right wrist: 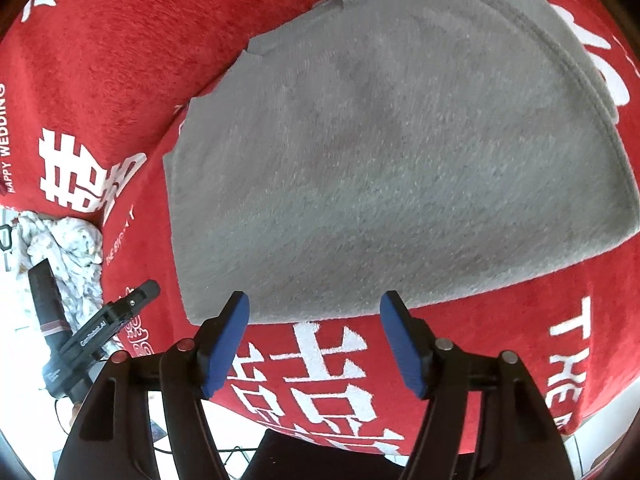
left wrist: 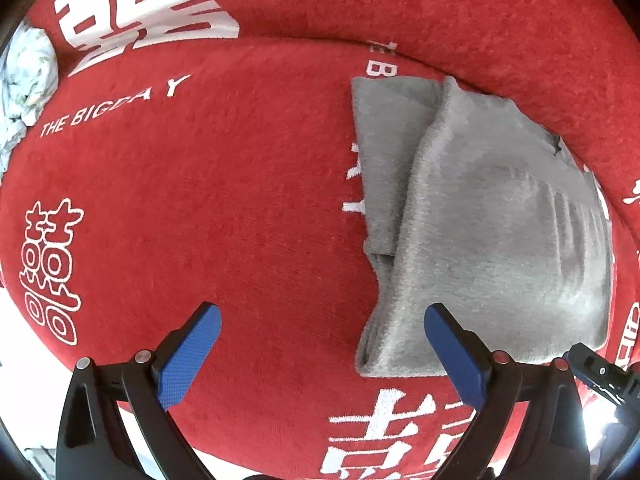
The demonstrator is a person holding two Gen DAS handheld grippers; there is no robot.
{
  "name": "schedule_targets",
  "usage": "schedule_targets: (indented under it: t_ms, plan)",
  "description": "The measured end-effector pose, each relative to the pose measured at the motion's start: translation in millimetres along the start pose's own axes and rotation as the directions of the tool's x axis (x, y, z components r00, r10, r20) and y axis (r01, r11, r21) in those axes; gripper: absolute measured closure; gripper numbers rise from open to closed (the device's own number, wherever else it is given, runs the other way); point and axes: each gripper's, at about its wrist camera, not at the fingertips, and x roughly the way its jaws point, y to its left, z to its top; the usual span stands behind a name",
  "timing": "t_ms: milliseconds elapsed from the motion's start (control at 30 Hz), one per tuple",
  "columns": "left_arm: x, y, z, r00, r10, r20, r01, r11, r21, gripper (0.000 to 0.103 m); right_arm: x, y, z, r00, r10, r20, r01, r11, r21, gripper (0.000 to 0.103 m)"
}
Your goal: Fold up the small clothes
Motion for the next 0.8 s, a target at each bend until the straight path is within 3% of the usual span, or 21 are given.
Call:
schedule_targets:
  t_ms: [67,167,333,533,633,800]
  plan:
    - [2,1,1,1.0,0.005,-0.005,-0.005,1.0,0.001,0.001,0,0,0,1.0,0.01,0.002,-0.01,1.0,0.007,0.031]
    - [6,1,3,1.0,-0.02,-0.018,0.02,1.0,0.016,0.001,1,-1,-1,0.999,0.032,0.007,-0.032,0.999,0.018,0.019]
    - [10,2,7,0.999,-0.045,-0.025,0.046,0.999,0.015,0.001,7,-8,-4,0.997,0.078,0.003,-0.078,0.994,0.082,0.019]
    - [15,12,15,0.998,-0.065,-0.027,0.065,0.998,-0.009,0.001,23,-18,-13,0.981,0.194,-0.001,-0.191,0.964,0.183,0.019]
    - [18,18,21,0.996,-0.09,-0.028,0.089,0.996,-0.027,0.001,35,-18,-18,0.955,0.296,0.002,-0.288,0.928,0.237,0.019]
    - [30,20,31,0.991,-0.126,-0.052,0.124,0.991,-0.041,0.001,65,-19,-28,0.891,0.453,0.033,-0.431,0.822,0.371,0.019]
